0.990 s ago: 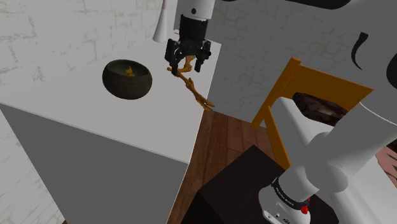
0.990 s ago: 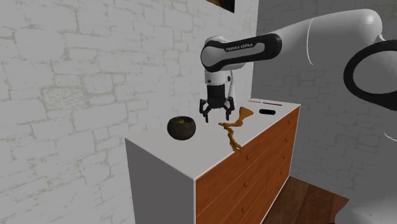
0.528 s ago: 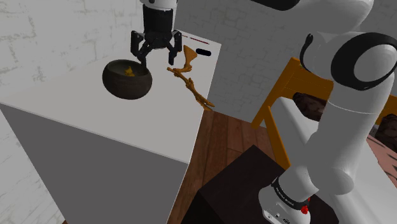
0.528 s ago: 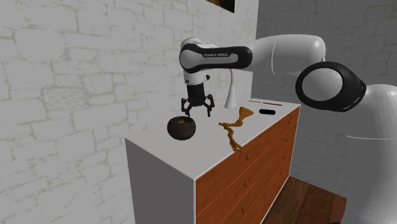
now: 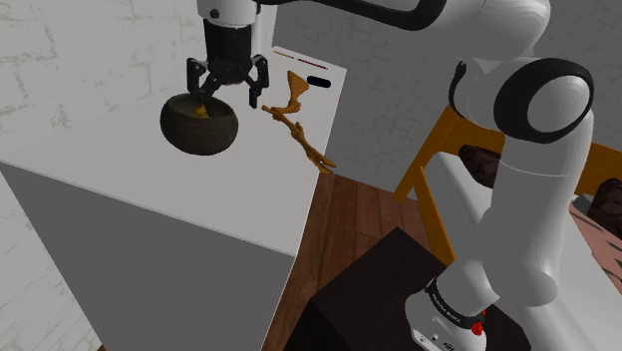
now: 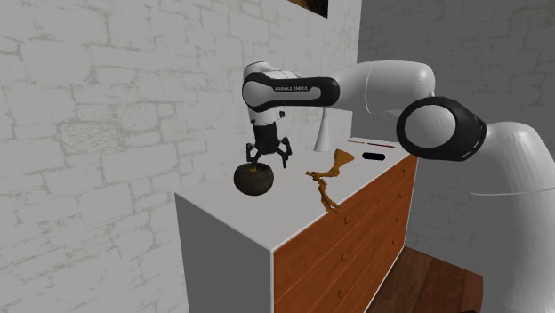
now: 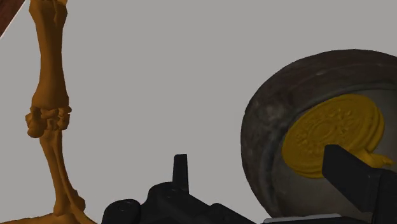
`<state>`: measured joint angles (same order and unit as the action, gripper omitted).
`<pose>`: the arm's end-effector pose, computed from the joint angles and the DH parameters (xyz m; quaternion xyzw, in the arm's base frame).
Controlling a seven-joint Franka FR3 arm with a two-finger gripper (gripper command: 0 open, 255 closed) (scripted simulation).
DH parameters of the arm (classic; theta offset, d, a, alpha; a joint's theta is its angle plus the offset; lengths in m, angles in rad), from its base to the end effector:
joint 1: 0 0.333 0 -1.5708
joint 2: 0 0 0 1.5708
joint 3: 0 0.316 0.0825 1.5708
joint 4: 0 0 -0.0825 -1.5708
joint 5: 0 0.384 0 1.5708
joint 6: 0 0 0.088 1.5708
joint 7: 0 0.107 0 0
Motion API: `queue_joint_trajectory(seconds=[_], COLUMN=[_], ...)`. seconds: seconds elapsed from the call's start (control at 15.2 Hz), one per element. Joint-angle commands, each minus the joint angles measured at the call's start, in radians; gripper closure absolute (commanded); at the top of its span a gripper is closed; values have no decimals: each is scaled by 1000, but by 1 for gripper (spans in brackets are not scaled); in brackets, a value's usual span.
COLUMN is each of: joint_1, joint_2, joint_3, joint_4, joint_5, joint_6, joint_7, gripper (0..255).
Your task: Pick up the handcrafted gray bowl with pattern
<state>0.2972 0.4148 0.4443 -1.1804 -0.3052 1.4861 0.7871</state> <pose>0.5478 0.3693 0.5658 0.9962 -0.0436 0.0177 0.0727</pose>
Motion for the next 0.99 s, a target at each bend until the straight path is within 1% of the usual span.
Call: queue_joint_trajectory(seconds=[0.0, 0.13, 0.2, 0.73, 0.79, 0.92], joint_1=[-8, -8, -11, -10, -8, -1], joint_2=[-5, -5, -9, -10, -5, 3], joint_3=[1, 1, 1, 1, 1, 1], joint_4=[-54, -55, -60, -60, -54, -15], joint_5=[5, 5, 6, 6, 5, 1], joint_6=[41, 41, 42, 41, 41, 9], joint_7=[6, 6, 4, 5, 6, 2], gripper=[0, 0, 255, 255, 255, 255])
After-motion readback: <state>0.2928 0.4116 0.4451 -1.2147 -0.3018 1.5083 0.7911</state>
